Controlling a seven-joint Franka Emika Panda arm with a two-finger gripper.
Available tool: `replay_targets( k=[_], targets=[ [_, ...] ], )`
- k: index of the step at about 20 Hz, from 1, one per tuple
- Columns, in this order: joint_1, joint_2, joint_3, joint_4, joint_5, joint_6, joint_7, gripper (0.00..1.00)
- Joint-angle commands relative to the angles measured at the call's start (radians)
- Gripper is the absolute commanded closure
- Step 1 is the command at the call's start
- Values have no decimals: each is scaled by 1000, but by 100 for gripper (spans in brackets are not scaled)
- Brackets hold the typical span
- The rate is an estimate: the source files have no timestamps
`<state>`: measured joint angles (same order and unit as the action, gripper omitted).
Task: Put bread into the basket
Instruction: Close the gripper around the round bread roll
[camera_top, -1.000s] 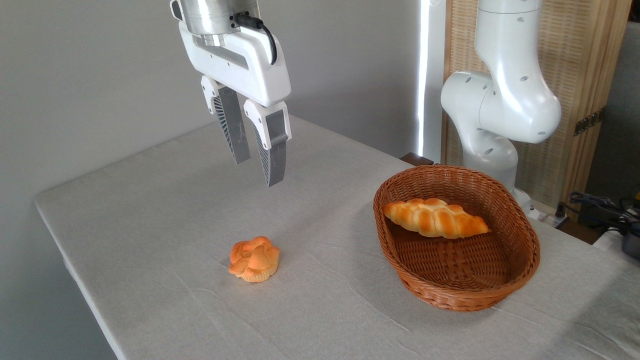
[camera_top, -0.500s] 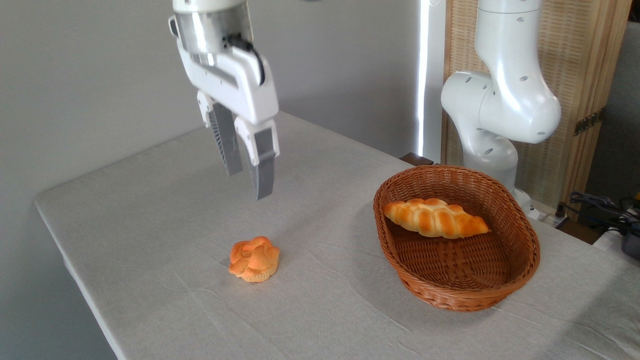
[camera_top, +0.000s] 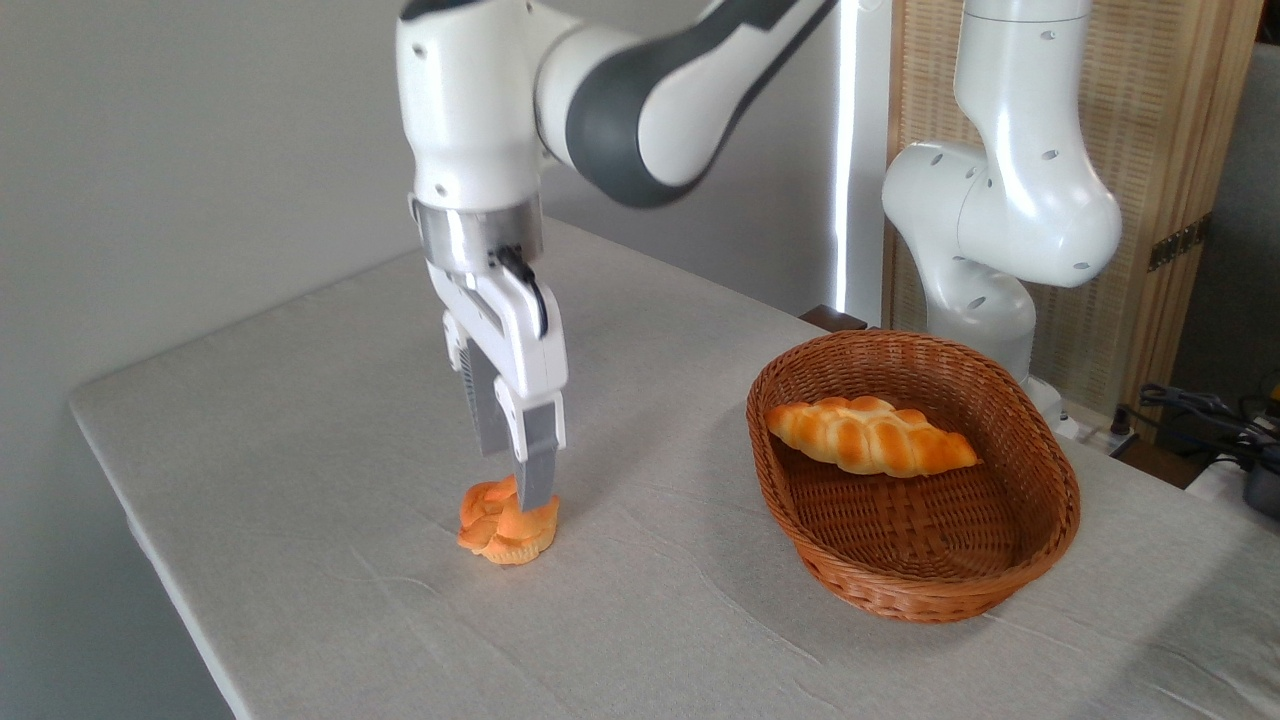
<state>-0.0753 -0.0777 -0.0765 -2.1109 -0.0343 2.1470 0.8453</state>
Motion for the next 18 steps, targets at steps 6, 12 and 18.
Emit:
replay_targets(
  k=[6, 12, 18],
  targets=[
    [-1, 49, -55, -73, 42, 178, 20, 53],
    [-1, 52, -55, -73, 57, 182, 20, 78],
    [-1, 35, -57, -66, 56, 114, 17, 79]
  ],
)
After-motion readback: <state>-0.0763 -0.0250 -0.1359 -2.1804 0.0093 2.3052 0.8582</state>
